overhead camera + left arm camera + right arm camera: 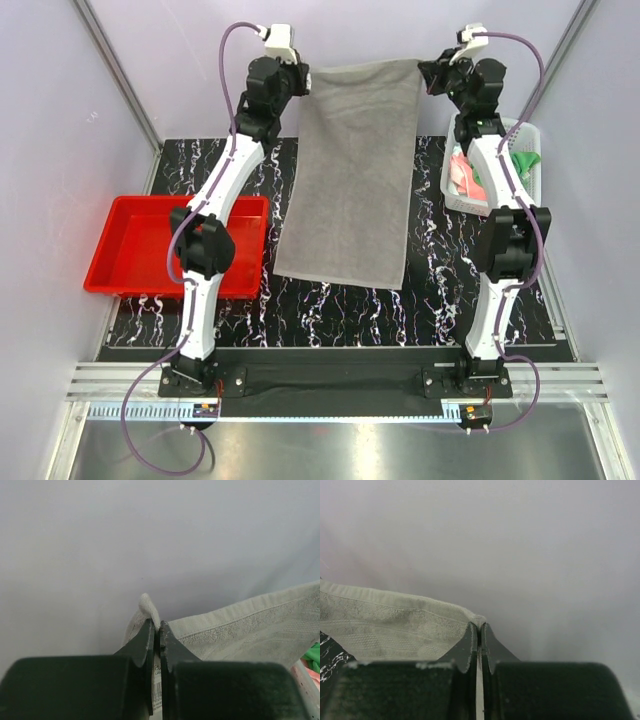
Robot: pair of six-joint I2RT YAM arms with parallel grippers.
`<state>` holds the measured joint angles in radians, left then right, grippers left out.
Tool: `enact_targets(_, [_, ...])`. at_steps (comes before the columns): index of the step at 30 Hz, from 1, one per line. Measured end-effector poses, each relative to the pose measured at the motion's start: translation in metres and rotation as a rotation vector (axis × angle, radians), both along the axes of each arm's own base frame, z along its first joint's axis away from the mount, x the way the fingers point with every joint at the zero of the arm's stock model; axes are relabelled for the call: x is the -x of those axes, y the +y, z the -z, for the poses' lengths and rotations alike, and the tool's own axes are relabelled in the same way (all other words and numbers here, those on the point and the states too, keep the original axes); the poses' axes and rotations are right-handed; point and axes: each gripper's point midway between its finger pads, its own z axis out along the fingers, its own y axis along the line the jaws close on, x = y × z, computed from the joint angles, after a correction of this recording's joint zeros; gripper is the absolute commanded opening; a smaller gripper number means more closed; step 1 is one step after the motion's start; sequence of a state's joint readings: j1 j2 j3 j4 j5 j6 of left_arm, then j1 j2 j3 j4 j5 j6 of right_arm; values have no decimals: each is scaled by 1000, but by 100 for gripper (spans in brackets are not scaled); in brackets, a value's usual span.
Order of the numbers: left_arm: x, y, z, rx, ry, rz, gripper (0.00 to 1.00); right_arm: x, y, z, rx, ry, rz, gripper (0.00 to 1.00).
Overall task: Fold and stack the towels
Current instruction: Fold the towel
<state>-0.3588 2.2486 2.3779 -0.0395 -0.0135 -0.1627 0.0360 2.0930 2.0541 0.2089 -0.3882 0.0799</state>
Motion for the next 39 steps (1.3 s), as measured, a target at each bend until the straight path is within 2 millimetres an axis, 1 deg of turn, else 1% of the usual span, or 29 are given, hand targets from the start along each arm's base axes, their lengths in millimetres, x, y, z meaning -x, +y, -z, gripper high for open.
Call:
enact_targets(2, [-2,0,7,1,3,9,0,-3,1,9,1,3,-4,0])
enact_targets(4, [-5,-3,24,-4,20,22,0,-4,2,23,2,24,-10,0])
enact_targets(6, [-4,-3,50,-18,70,32,0,-4,3,47,3,65,-17,0])
enact_targets(8, [1,-3,92,-38,163,41,0,-2,3,76,5,129,-20,0])
enact_targets(9, [6,-3,118,-48,221,44,0,2,3,96,6,177,-22,0])
enact_targets(10, [12,-1,127,-51,254,46,0,7,3,116,8,232,-24,0])
enact_targets(12, [27,3,156,-61,350,43,0,23,3,152,10,334,-25,0])
enact_targets(13, [34,4,166,-60,395,41,0,31,3,166,9,378,-25,0])
enact_targets(14, [41,5,171,-58,423,43,0,40,2,179,7,420,-23,0])
enact_targets(16, [60,9,175,-45,478,47,0,63,2,199,-4,499,-22,0])
enact_targets(18, [79,11,169,-28,504,50,0,82,2,209,-14,550,-23,0])
enact_targets(20, [100,13,160,-13,523,56,0,103,4,212,-27,595,-28,0])
enact_targets(22, [118,14,150,1,531,63,0,120,6,209,-36,617,-40,0])
enact_targets(24, [134,16,141,18,536,70,0,134,8,201,-42,629,-53,0])
enact_targets(26, [147,19,141,31,549,74,0,146,10,193,-41,639,-64,0])
enact_targets(29, [169,23,156,42,603,83,0,163,13,186,-15,655,-68,0])
enact_targets(32, [187,25,182,43,679,95,0,183,14,188,11,689,-68,0])
enact_targets(35, [205,23,212,34,762,107,0,202,13,201,21,751,-69,0])
enact_targets(38, [227,21,237,11,826,119,0,225,12,223,19,841,-64,0])
enact_targets(39, [234,20,241,4,839,123,0,232,11,231,13,874,-57,0])
